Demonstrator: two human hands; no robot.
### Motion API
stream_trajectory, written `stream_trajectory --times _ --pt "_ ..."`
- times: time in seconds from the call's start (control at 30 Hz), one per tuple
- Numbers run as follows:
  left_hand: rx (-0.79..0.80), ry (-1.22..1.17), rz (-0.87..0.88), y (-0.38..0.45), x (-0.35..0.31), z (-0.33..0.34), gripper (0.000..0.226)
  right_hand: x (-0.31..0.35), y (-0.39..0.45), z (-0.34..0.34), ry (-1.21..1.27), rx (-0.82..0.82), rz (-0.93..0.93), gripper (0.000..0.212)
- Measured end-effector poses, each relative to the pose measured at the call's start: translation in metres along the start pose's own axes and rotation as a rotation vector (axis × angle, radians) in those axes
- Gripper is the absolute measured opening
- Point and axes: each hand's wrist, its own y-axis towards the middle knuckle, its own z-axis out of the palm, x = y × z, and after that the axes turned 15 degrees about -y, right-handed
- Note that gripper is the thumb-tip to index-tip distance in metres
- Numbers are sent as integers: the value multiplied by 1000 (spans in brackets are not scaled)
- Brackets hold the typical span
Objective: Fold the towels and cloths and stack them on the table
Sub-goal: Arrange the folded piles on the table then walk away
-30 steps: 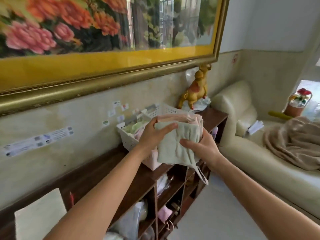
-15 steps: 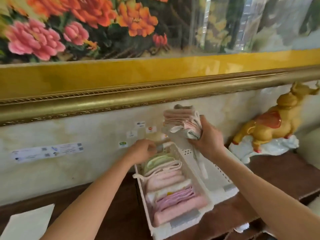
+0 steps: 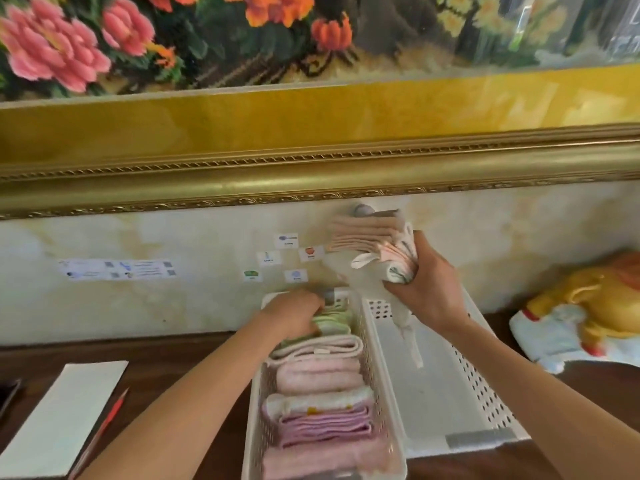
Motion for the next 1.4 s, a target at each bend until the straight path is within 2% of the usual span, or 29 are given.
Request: stream_trajectory --times 0.1,0.23,0.37,0.53,0.67,0.83,0.93,1.07,1.23,1.4 --pt "23 88 20 1 -1 2 25 -6 -5 6 36 23 -1 50" --pt "8 361 98 9 -8 0 25 -14 -2 5 36 6 -1 49" --pt "75 479 59 11 -11 -3 21 -17 -7 7 41 -4 16 47" --pt "185 316 22 9 -18 -5 18 -26 -17 -1 -60 -40 52 44" --pt "258 -6 -34 1 -7 -11 22 -21 -25 0 -169 -19 84 43" --pt "295 -361 -136 -11 0 -17 47 -8 -34 0 -271 33 147 44" --pt "368 -495 -118 -26 -14 -17 64 -2 -42 6 -298 84 181 46" --pt "454 -296 -125 -47 -35 -16 105 -3 -38 10 -286 118 162 47" --pt "530 -159 -41 -75 -59 0 128 -2 -31 15 -329 119 119 48" --pt "482 37 -2 -87 -60 21 140 -3 -28 27 -389 85 73 50"
